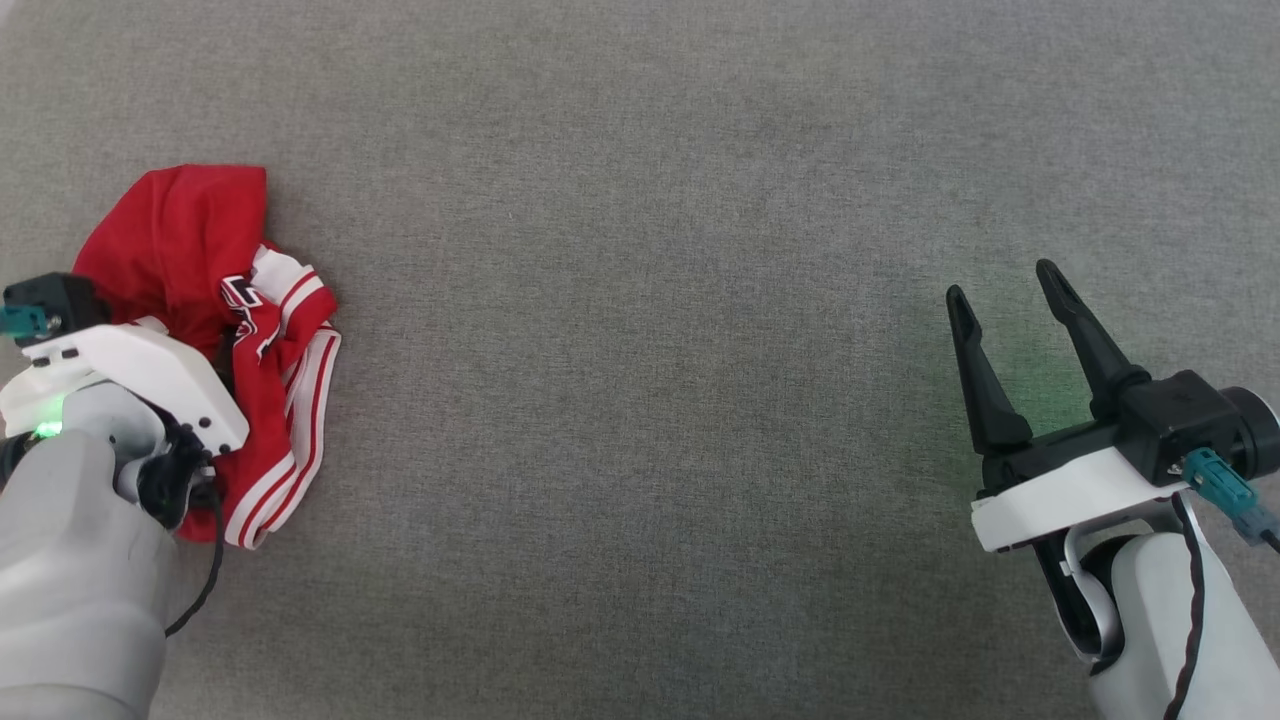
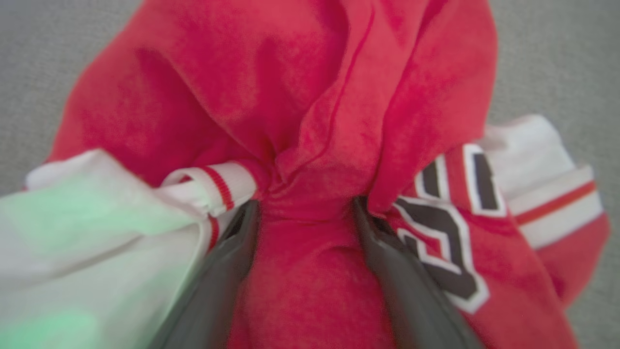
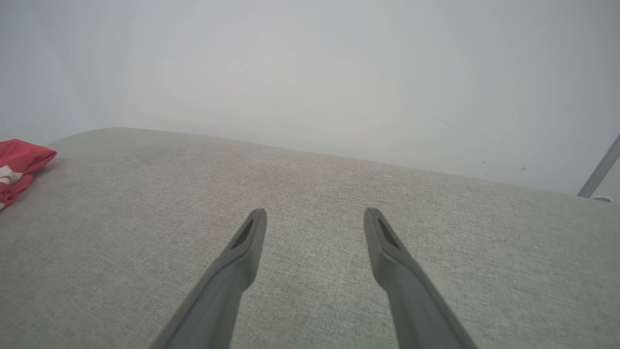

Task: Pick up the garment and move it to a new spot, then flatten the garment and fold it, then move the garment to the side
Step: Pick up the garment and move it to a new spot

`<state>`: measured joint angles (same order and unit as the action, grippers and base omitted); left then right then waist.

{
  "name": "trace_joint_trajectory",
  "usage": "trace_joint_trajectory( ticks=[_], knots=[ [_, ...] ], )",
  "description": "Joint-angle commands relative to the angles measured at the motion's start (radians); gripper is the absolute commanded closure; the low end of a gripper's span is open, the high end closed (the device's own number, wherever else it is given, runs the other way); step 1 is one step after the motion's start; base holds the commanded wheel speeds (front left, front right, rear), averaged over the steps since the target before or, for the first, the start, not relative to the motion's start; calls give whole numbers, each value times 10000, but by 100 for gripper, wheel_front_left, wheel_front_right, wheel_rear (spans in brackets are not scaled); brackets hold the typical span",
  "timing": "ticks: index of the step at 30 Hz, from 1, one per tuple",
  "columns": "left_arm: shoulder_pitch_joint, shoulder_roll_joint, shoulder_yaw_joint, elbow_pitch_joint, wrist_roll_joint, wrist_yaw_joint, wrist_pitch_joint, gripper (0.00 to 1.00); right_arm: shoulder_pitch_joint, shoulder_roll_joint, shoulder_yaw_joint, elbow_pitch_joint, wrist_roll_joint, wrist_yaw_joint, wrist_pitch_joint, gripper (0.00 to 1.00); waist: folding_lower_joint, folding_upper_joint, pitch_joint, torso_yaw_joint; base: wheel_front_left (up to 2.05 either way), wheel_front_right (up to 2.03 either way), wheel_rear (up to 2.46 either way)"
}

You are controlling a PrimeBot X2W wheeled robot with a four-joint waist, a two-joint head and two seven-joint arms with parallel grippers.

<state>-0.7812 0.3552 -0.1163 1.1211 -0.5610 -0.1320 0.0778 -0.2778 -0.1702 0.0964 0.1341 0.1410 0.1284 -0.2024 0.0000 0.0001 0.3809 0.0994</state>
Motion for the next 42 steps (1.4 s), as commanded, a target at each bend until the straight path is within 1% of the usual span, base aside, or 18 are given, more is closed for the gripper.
trace_joint_trajectory(
  ticks=[1, 4, 5, 6, 11, 16, 20, 26, 32, 37, 42],
  knots=[
    [483, -661, -293, 962, -45, 39, 854, 0, -169, 6, 15, 21, -32, 44, -17, 0, 0, -1, 13, -16, 0, 0, 0],
    [319, -692, -391, 1279, -22, 42, 998, 0, -157, 65, 13, 16, -79, 44, 8, 0, 0, -1, 4, -27, 0, 0, 0],
    [260, -684, -409, 1266, -62, 42, 897, 81, -162, 70, 9, 15, -87, 44, 14, 0, 0, -1, -11, -30, 0, 0, 0],
    [175, -600, -413, 1241, -65, 40, 651, 100, -167, 69, 3, 29, -73, 44, 6, 0, 0, -1, -34, -28, 0, 0, 0],
    [-24, -275, -589, 860, -109, 30, -172, 100, 1, 115, -59, 132, -32, 44, -48, 0, 0, -1, -321, 31, 0, 0, 0],
    [-83, 25, -782, 434, -290, 28, -693, 100, 205, 108, -163, 221, 34, 44, -113, 0, 0, -1, -660, 129, 0, 0, 0],
    [-89, 438, -1199, -183, -347, 29, -1196, 100, 469, 118, -330, 281, 56, 44, -187, 0, 0, -1, -1122, 317, 0, 0, 0],
    [-102, 889, -1656, -891, -413, 29, -1647, 100, 792, 174, -516, 270, 22, 44, -211, 0, 0, -1, -1660, 544, 0, 0, 0],
    [-276, 1377, -1970, -1750, -319, 29, -1831, 100, 1071, 310, -592, 259, 0, 44, -275, 0, 0, -1, -2158, 742, 0, 0, 0],
    [-290, 1731, -2087, -2687, -140, 105, -1623, 100, 1237, 389, -671, 207, -38, 24, -282, 0, 0, -1, -2456, 836, 0, 0, 0],
    [59, 2019, -2152, -4047, -116, 409, -1148, 100, 1260, 408, -712, 198, 58, 24, -307, 0, 0, -1, -2648, 828, 0, 0, 0]
  ],
)
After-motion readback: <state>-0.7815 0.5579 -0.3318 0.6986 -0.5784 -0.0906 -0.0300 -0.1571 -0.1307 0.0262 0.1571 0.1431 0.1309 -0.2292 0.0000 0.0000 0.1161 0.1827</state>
